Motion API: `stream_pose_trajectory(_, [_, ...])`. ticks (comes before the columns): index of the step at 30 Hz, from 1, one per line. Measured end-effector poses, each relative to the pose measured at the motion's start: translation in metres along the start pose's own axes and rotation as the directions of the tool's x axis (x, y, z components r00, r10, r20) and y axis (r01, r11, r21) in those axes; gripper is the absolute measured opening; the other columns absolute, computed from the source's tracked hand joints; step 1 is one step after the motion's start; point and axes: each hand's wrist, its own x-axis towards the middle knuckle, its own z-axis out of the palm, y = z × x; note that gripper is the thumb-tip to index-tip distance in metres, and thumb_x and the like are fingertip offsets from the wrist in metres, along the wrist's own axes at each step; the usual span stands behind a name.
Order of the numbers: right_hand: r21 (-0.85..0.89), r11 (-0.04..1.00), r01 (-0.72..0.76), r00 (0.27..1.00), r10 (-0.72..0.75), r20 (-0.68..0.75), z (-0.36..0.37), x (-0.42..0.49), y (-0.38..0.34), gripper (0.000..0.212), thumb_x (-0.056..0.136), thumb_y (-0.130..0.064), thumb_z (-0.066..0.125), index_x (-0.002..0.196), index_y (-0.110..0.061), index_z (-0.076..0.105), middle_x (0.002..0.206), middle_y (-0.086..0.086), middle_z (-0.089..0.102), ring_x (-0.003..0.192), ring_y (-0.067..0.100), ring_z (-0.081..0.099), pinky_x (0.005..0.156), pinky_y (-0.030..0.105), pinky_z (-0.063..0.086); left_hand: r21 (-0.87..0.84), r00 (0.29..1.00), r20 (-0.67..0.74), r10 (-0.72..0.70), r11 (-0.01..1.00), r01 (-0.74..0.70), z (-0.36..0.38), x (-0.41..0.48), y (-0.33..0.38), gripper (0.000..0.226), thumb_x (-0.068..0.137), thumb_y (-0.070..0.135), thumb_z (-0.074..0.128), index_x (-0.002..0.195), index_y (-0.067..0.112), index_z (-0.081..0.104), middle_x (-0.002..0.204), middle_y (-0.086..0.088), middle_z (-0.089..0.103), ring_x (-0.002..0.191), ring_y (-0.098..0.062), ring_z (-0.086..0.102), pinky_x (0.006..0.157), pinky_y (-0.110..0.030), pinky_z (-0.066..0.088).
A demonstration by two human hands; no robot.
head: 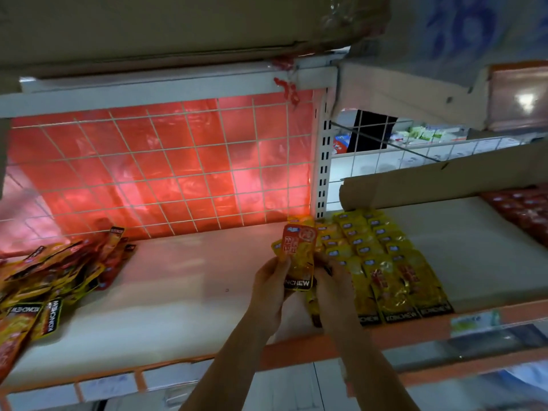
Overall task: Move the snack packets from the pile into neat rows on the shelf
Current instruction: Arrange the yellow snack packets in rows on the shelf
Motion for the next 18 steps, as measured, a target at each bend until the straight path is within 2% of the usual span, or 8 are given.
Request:
stream_pose_trajectory(2, [0.024, 0.999, -0.032, 0.999, 0.033, -0.021, -0.011, 0.006, -0.002, 0.026, 0.097, -0.012, 0.046, 0.082, -0.010, 0.067, 0.071, 0.002, 0.065, 0.063, 0.002, 0.062, 0.055, 0.013, 0.045, 0.162, 0.997, -0.034, 0.063, 0.985, -0.057, 0.007, -0.002, -0.004, 0.018, 0.096, 0.018, 0.054, 0.097, 0.009, 0.070, 0.092, -0.010, 0.074, 0.088, -0.026, 0.070, 0.083, -0.042, 0.055])
stream_pose_trajectory(4, [-0.092, 0.996, -0.014, 1.000, 0.016, 0.023, -0.023, 0.011, -0.003, 0.027, 0.096, -0.024, 0.053, 0.081, -0.006, 0.067, 0.071, 0.010, 0.063, 0.067, 0.012, 0.060, 0.057, 0.017, 0.044, 0.349, 0.991, -0.016, 0.133, 0.929, -0.119, 0.012, -0.005, -0.007, 0.014, 0.094, 0.018, 0.058, 0.093, 0.015, 0.071, 0.087, -0.004, 0.074, 0.086, -0.024, 0.070, 0.082, -0.041, 0.055])
stream_pose_trajectory(5, [-0.158, 0.987, 0.017, 0.999, -0.009, 0.050, -0.029, 0.012, -0.001, 0.022, 0.093, -0.026, 0.059, 0.081, -0.009, 0.067, 0.073, 0.007, 0.065, 0.070, 0.014, 0.061, 0.060, 0.019, 0.044, 0.405, 0.988, 0.005, 0.155, 0.903, -0.143, 0.014, -0.007, -0.010, 0.013, 0.093, 0.020, 0.060, 0.091, 0.017, 0.072, 0.086, -0.002, 0.074, 0.083, -0.021, 0.071, 0.079, -0.038, 0.056])
stream_pose_trajectory(8, [-0.153, 0.988, 0.015, 1.000, -0.019, -0.023, -0.047, 0.020, 0.001, 0.009, 0.088, -0.022, 0.065, 0.080, -0.018, 0.065, 0.077, 0.000, 0.066, 0.072, 0.015, 0.060, 0.066, 0.027, 0.047, 0.487, 0.988, -0.019, 0.155, 0.864, -0.127, 0.013, -0.010, -0.020, 0.017, 0.086, 0.035, 0.067, 0.081, 0.019, 0.072, 0.079, 0.000, 0.074, 0.074, -0.015, 0.069, 0.070, -0.033, 0.052])
stream_pose_trajectory(10, [-0.078, 0.997, 0.031, 0.995, -0.039, -0.096, -0.059, 0.026, -0.002, 0.014, 0.091, -0.016, 0.062, 0.077, -0.012, 0.060, 0.067, 0.001, 0.055, 0.061, 0.012, 0.048, 0.056, 0.022, 0.041, 0.569, 0.984, -0.035, 0.177, 0.812, -0.126, 0.007, -0.008, -0.029, 0.013, 0.074, 0.040, 0.067, 0.078, 0.029, 0.070, 0.077, 0.004, 0.072, 0.074, -0.014, 0.067, 0.071, -0.034, 0.051])
stream_pose_trajectory(12, [-0.010, 0.999, 0.035, 0.987, -0.037, -0.158, -0.071, 0.031, -0.003, 0.011, 0.091, -0.013, 0.061, 0.082, -0.007, 0.060, 0.069, 0.002, 0.052, 0.060, 0.011, 0.044, 0.052, 0.017, 0.039, 0.633, 0.987, 0.005, 0.161, 0.764, -0.128, 0.002, -0.008, -0.035, 0.013, 0.076, 0.027, 0.069, 0.086, 0.034, 0.067, 0.087, 0.008, 0.073, 0.083, -0.012, 0.068, 0.073, -0.031, 0.054])
stream_pose_trajectory(14, [0.023, 0.999, 0.033, 0.985, -0.028, -0.173, -0.079, 0.035, -0.001, 0.009, 0.090, -0.013, 0.062, 0.083, -0.007, 0.060, 0.073, 0.004, 0.055, 0.065, 0.014, 0.048, 0.058, 0.024, 0.041, 0.658, 0.991, 0.016, 0.129, 0.745, -0.108, 0.002, -0.011, -0.037, 0.027, 0.080, 0.015, 0.072, 0.099, 0.031, 0.060, 0.096, 0.004, 0.072, 0.085, -0.007, 0.068, 0.069, -0.019, 0.053])
stream_pose_trajectory(18, [0.070, 0.997, 0.028, 0.980, -0.013, -0.198, -0.084, 0.034, 0.004, 0.019, 0.088, -0.008, 0.063, 0.072, -0.013, 0.055, 0.073, 0.008, 0.053, 0.071, 0.020, 0.048, 0.066, 0.035, 0.040, 0.718, 0.993, 0.065, 0.096, 0.687, -0.113, 0.002, -0.016, -0.035, 0.038, 0.080, 0.019, 0.075, 0.107, 0.031, 0.051, 0.098, 0.009, 0.069, 0.081, 0.008, 0.063, 0.061, -0.005, 0.044])
